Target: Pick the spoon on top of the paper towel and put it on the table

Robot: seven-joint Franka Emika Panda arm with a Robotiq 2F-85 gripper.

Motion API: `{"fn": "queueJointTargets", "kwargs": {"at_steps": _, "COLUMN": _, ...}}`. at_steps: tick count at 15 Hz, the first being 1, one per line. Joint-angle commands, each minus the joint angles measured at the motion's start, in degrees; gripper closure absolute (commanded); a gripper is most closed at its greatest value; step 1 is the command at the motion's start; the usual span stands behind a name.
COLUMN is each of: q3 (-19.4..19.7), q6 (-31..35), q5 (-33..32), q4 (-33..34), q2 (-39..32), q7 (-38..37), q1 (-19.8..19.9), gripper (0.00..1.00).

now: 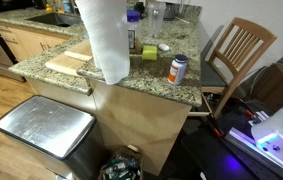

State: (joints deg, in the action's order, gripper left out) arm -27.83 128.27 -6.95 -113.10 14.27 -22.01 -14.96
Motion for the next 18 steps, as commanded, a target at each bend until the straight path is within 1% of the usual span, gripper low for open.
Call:
{"fn": "queueJointTargets", "kwargs": {"at_steps": 1, "q3": 0.6, "q6": 1.1, "q5": -1.9, "q4": 0.1, "q2": -1.2, "q7": -1.9, "q1": -0.7, "gripper": 0.00}}
{"fn": "queueJointTargets", "kwargs": {"at_steps": 3, "q3": 0.6, "q6": 2.4, "q5": -3.5, "q4": 0.0, "q2": -2.9, "q7": -3.8, "q1": -0.8, "gripper": 0.00}}
{"fn": "queueJointTargets", "kwargs": {"at_steps": 6, "q3": 0.4, "q6": 3.7, "q5": -4.1, "q4": -0.3, "q2": -3.4, "q7": -4.4, "q1": -0.9, "gripper": 0.00}}
{"fn": "queueJointTargets", "kwargs": {"at_steps": 7, "q3": 0.1, "q6": 4.2, "q5": -4.6, "q4": -0.3, "q2": -3.5, "q7": -5.0, "q1": -0.9, "gripper": 0.25}}
{"fn": "queueJointTargets", "kwargs": {"at_steps": 8, "q3": 0.1, "q6": 4.1, "q5": -4.7, "q4": -0.3, "q2": -3.5, "q7": -4.8, "q1": -1.0, "gripper": 0.28}}
{"fn": "queueJointTargets", "kwargs": {"at_steps": 9, "q3": 0.0, "q6": 4.1, "q5": -4.8, "q4": -0.1, "q2": -3.6, "q7": -4.9, "q1": -1.1, "gripper": 0.34}}
{"fn": "queueJointTargets", "kwargs": {"at_steps": 10, "q3": 0.0, "q6": 4.0, "q5": -4.8, "q4": 0.0, "q2": -3.6, "q7": -5.0, "q1": -1.2, "gripper": 0.43}}
{"fn": "queueJointTargets", "kwargs": {"at_steps": 16, "q3": 0.1, "q6": 3.3, "q5": -4.6, "q4": 0.2, "q2": -3.2, "q7": -4.7, "q1": -1.6, "gripper": 0.88}}
{"fn": "queueJointTargets", "kwargs": {"at_steps": 17, "q3": 0.2, "q6": 3.0, "q5": -4.5, "q4": 0.3, "q2": -3.2, "q7": -4.8, "q1": -1.6, "gripper": 0.95}}
{"fn": "queueJointTargets", "kwargs": {"at_steps": 18, "q3": 0.4, "q6": 2.6, "q5": -4.1, "q4": 0.4, "q2": -3.1, "q7": -4.8, "q1": -1.5, "gripper": 0.94}}
